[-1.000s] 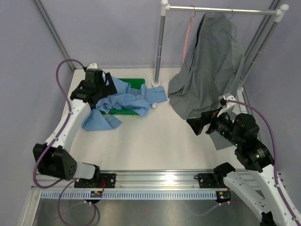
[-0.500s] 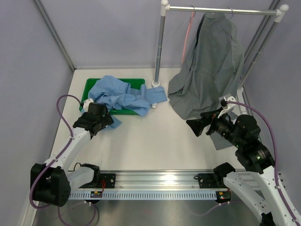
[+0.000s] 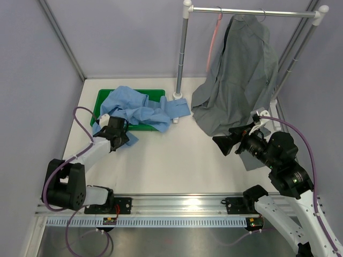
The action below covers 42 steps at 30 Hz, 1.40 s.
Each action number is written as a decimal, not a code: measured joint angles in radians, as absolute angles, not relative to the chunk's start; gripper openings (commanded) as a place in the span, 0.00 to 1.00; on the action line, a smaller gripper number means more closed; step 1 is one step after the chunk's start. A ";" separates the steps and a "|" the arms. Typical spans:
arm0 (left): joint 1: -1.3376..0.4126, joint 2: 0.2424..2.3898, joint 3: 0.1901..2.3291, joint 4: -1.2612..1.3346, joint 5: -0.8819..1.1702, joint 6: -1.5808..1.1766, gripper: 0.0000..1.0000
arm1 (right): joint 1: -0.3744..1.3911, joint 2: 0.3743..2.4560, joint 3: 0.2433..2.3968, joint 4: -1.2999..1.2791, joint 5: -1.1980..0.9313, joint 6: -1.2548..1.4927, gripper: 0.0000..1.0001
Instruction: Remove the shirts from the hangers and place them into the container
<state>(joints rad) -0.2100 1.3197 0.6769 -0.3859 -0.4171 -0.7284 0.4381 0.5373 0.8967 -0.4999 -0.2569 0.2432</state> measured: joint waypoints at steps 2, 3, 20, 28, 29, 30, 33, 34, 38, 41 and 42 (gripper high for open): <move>-0.210 1.334 0.677 -0.379 -0.428 -0.736 0.41 | 0.438 0.537 0.897 -0.498 -0.257 0.243 0.99; -0.210 1.343 0.677 -0.375 -0.433 -0.741 0.35 | 0.438 0.537 0.897 -0.498 -0.257 0.243 1.00; -0.210 1.268 0.906 -0.587 -0.626 -0.617 0.00 | 0.438 0.538 0.895 -0.498 -0.277 0.244 1.00; -0.208 1.362 1.191 -0.550 -0.686 -0.395 0.00 | 0.438 0.540 0.895 -0.498 -0.281 0.244 0.99; -0.210 1.386 1.221 -0.545 -0.684 -0.373 0.00 | 0.438 0.540 0.895 -0.498 -0.282 0.244 1.00; -0.212 1.412 1.252 -0.537 -0.682 -0.350 0.00 | 0.438 0.540 0.895 -0.498 -0.281 0.244 0.99; -0.228 1.464 1.322 -0.517 -0.660 -0.300 0.00 | 0.438 0.542 0.895 -0.498 -0.281 0.244 1.00; -0.235 1.478 1.344 -0.514 -0.646 -0.294 0.00 | 0.438 0.544 0.895 -0.498 -0.281 0.244 0.99; -0.271 1.539 1.451 -0.515 -0.582 -0.291 0.00 | 0.438 0.553 0.895 -0.498 -0.281 0.244 0.99; -0.304 1.583 1.518 -0.511 -0.529 -0.308 0.00 | 0.438 0.559 0.895 -0.498 -0.281 0.244 1.00; -0.316 1.599 1.534 -0.506 -0.510 -0.319 0.00 | 0.438 0.560 0.895 -0.498 -0.281 0.244 1.00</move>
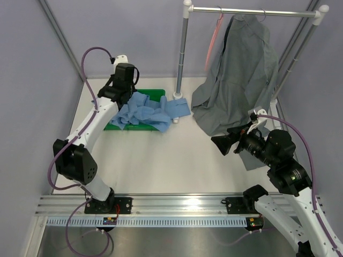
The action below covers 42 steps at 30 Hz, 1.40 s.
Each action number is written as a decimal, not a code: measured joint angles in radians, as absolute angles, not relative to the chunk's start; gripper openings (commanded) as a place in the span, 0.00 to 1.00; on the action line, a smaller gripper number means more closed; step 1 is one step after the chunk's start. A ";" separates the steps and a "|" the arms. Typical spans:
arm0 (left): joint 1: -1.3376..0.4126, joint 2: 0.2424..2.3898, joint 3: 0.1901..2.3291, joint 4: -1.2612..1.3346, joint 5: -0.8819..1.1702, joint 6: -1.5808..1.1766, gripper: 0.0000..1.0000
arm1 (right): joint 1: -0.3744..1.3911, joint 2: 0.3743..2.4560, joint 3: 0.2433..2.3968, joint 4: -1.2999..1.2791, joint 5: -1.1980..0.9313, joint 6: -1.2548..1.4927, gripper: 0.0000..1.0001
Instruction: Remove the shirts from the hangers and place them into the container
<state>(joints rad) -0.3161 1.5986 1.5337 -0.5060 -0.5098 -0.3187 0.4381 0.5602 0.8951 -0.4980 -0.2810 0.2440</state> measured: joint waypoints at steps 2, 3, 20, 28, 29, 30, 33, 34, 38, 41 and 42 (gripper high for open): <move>-0.336 1.626 1.552 -0.499 -0.471 -0.344 0.00 | 0.438 0.560 0.895 -0.498 -0.280 0.244 0.99; -0.345 1.640 1.556 -0.497 -0.453 -0.356 0.00 | 0.438 0.560 0.895 -0.498 -0.280 0.244 0.99; -0.363 2.022 1.487 -0.378 -0.250 -0.498 0.01 | 0.438 0.568 0.895 -0.498 -0.278 0.244 0.99; -0.337 2.037 1.479 -0.347 -0.235 -0.461 0.45 | 0.438 0.575 0.895 -0.498 -0.274 0.244 0.99; -0.334 2.034 1.479 -0.347 -0.235 -0.455 0.57 | 0.438 0.576 0.895 -0.498 -0.274 0.244 0.99; -0.333 2.029 1.479 -0.350 -0.234 -0.447 0.60 | 0.438 0.577 0.895 -0.498 -0.273 0.244 1.00; -0.333 1.980 1.479 -0.360 -0.234 -0.429 0.71 | 0.438 0.577 0.895 -0.498 -0.273 0.244 1.00; -0.335 1.954 1.479 -0.364 -0.235 -0.421 0.73 | 0.438 0.577 0.895 -0.498 -0.273 0.244 1.00; -0.358 1.831 1.479 -0.365 -0.258 -0.389 0.86 | 0.438 0.578 0.895 -0.498 -0.273 0.244 0.99; -0.399 1.757 1.481 -0.368 -0.285 -0.363 0.90 | 0.438 0.578 0.895 -0.498 -0.273 0.244 0.99; -0.416 1.739 1.481 -0.370 -0.293 -0.358 0.90 | 0.438 0.578 0.895 -0.498 -0.272 0.244 1.00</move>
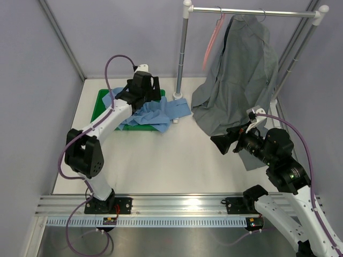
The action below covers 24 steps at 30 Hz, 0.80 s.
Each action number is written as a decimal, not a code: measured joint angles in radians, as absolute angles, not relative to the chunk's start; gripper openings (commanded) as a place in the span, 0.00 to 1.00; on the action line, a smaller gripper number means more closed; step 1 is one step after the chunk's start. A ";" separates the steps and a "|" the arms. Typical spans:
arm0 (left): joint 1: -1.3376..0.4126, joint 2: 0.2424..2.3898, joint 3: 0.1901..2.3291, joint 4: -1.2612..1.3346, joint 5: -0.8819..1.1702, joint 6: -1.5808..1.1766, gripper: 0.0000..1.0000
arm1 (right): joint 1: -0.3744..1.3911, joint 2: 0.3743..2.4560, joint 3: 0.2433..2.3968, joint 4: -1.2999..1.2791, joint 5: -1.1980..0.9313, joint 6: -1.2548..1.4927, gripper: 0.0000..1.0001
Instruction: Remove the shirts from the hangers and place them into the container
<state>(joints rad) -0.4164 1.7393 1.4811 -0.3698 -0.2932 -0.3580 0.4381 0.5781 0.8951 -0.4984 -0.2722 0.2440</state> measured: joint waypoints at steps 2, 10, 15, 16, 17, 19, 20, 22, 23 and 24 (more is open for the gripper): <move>-0.456 1.709 1.481 -0.381 -0.316 -0.355 0.90 | 0.438 0.578 0.895 -0.498 -0.271 0.244 0.99; -0.649 1.668 1.423 -0.458 -0.401 -0.418 0.90 | 0.438 0.578 0.895 -0.498 -0.270 0.244 0.99; -0.728 1.699 1.378 -0.500 -0.426 -0.454 0.89 | 0.438 0.578 0.895 -0.498 -0.270 0.244 1.00; -0.734 1.714 1.378 -0.500 -0.436 -0.456 0.89 | 0.438 0.578 0.895 -0.498 -0.271 0.244 0.99; -0.738 1.732 1.378 -0.500 -0.448 -0.458 0.89 | 0.438 0.578 0.895 -0.498 -0.270 0.244 0.99; -0.739 1.765 1.378 -0.501 -0.469 -0.459 0.89 | 0.438 0.576 0.895 -0.499 -0.270 0.244 0.99; -0.739 1.782 1.379 -0.502 -0.479 -0.460 0.89 | 0.438 0.576 0.895 -0.498 -0.270 0.244 1.00; -0.739 1.819 1.383 -0.503 -0.506 -0.459 0.89 | 0.438 0.574 0.895 -0.498 -0.270 0.244 0.99; -0.739 1.839 1.386 -0.506 -0.519 -0.456 0.89 | 0.438 0.574 0.895 -0.498 -0.270 0.244 0.99; -0.738 1.857 1.393 -0.508 -0.531 -0.455 0.89 | 0.438 0.574 0.895 -0.498 -0.270 0.244 0.99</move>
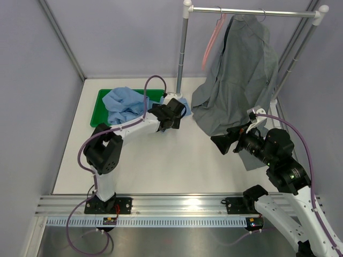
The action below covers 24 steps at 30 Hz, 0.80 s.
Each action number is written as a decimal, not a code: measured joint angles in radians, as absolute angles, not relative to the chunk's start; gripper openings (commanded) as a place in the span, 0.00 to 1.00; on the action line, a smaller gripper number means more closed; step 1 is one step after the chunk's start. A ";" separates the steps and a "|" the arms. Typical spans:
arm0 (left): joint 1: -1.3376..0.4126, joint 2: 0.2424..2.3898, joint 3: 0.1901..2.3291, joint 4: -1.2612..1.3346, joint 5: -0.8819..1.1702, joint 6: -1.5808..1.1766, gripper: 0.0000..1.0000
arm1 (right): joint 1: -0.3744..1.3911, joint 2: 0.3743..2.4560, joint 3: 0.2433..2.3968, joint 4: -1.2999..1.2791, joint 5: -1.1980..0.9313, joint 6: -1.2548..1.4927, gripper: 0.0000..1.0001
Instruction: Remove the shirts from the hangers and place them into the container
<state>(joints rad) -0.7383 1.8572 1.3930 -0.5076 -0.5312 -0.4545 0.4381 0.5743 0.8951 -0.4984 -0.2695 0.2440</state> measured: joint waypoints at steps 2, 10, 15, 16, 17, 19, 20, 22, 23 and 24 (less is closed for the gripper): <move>-0.738 1.893 1.408 -0.508 -0.550 -0.449 0.88 | 0.438 0.574 0.895 -0.499 -0.270 0.244 1.00; -0.738 1.943 1.446 -0.522 -0.641 -0.419 0.42 | 0.438 0.574 0.895 -0.499 -0.269 0.244 0.99; -0.729 1.941 1.457 -0.522 -0.677 -0.382 0.15 | 0.438 0.574 0.895 -0.499 -0.269 0.244 0.99; -0.726 1.940 1.458 -0.521 -0.681 -0.372 0.12 | 0.438 0.574 0.895 -0.498 -0.269 0.244 0.99; -0.721 1.938 1.458 -0.521 -0.683 -0.367 0.07 | 0.438 0.574 0.895 -0.498 -0.269 0.244 1.00; -0.708 1.935 1.458 -0.519 -0.686 -0.357 0.05 | 0.438 0.574 0.895 -0.498 -0.269 0.244 0.99; -0.698 1.934 1.459 -0.517 -0.686 -0.349 0.04 | 0.438 0.574 0.895 -0.498 -0.269 0.244 0.99; -0.672 1.933 1.460 -0.507 -0.687 -0.336 0.04 | 0.438 0.574 0.895 -0.498 -0.269 0.244 0.99; -0.654 1.933 1.462 -0.501 -0.686 -0.328 0.03 | 0.438 0.574 0.895 -0.499 -0.269 0.244 0.99; -0.635 1.933 1.467 -0.499 -0.683 -0.320 0.03 | 0.438 0.574 0.895 -0.499 -0.269 0.244 0.99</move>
<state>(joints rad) -0.6350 1.9327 1.4673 -0.4988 -0.6830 -0.3199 0.4381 0.5743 0.8948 -0.4988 -0.2691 0.2440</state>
